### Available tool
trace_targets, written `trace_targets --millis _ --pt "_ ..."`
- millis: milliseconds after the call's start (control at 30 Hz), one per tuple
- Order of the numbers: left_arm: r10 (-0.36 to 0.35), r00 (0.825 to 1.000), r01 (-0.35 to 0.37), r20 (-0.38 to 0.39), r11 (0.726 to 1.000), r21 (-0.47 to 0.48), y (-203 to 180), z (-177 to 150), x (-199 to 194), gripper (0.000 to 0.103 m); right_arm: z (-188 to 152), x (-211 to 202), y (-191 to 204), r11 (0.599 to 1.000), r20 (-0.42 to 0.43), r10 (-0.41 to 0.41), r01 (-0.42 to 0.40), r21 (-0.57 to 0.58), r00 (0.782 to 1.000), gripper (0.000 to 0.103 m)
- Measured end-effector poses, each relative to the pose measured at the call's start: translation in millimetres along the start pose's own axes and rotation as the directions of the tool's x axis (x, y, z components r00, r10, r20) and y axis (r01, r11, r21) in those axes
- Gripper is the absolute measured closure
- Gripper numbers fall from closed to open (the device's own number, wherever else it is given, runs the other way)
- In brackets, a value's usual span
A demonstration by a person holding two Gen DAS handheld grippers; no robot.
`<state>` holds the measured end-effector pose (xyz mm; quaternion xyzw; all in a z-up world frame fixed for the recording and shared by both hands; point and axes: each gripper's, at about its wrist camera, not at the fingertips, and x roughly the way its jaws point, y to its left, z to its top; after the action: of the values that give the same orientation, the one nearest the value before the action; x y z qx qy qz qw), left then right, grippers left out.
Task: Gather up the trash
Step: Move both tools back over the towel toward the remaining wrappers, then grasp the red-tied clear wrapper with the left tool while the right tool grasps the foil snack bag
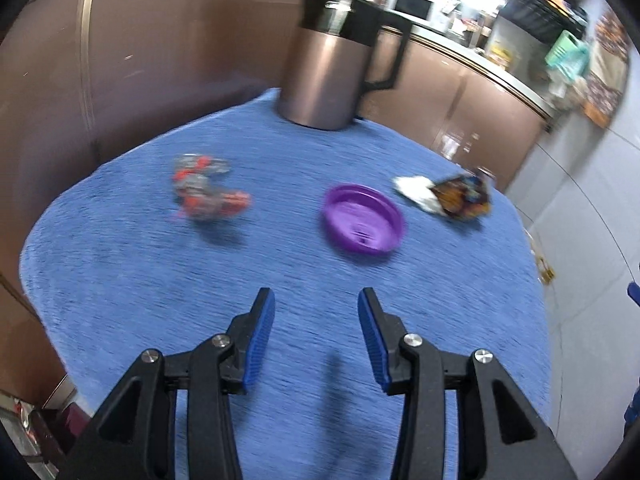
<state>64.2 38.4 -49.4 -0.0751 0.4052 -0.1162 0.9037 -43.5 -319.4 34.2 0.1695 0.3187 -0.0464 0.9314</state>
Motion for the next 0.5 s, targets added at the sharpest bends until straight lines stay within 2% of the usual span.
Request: trace_targets --millis 233,500 --pt "0.060 0.998 -0.058 0.011 0.992 -0.111 58 21 11 0.061 13 44 32 0.997 -0.055 0.028 -0.032 -0.065 0.998 0.000" --pt "0.108 0.994 -0.103 0.025 0.982 -0.155 87 56 35 0.060 30 108 59 0.988 -0.098 0.014 -0.029 -0.151 0.995 0.000"
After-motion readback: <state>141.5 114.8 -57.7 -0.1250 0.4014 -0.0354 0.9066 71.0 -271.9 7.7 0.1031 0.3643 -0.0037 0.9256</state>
